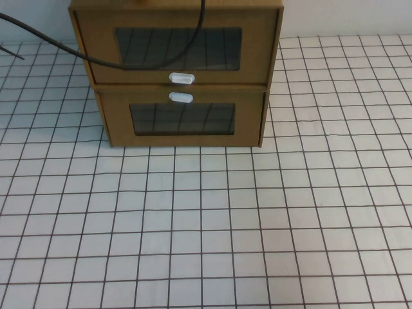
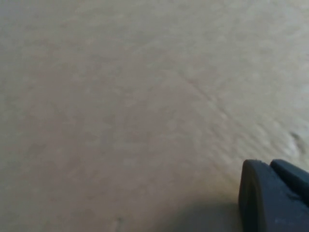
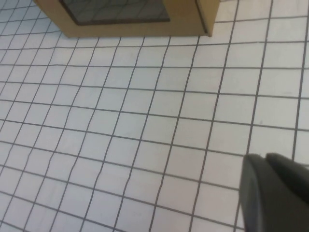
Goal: Open the shoe box
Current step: 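Pull the top drawer of the cardboard box fully open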
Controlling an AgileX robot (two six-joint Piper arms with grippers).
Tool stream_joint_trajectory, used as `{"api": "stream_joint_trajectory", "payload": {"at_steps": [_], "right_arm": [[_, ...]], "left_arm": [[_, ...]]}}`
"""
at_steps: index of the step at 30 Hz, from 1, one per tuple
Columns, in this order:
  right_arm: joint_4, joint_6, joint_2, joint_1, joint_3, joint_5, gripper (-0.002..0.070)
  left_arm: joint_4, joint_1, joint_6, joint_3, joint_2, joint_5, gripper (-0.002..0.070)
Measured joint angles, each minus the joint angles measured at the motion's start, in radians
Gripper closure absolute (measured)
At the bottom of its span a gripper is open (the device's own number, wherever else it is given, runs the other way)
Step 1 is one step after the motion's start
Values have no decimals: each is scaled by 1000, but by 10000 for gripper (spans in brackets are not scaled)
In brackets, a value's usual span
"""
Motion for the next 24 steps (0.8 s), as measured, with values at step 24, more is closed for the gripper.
{"api": "stream_joint_trajectory", "payload": {"at_steps": [24], "right_arm": [[-499, 406, 396, 649, -446, -19, 689]], "left_arm": [[-111, 56, -8, -4, 31, -15, 677]]}}
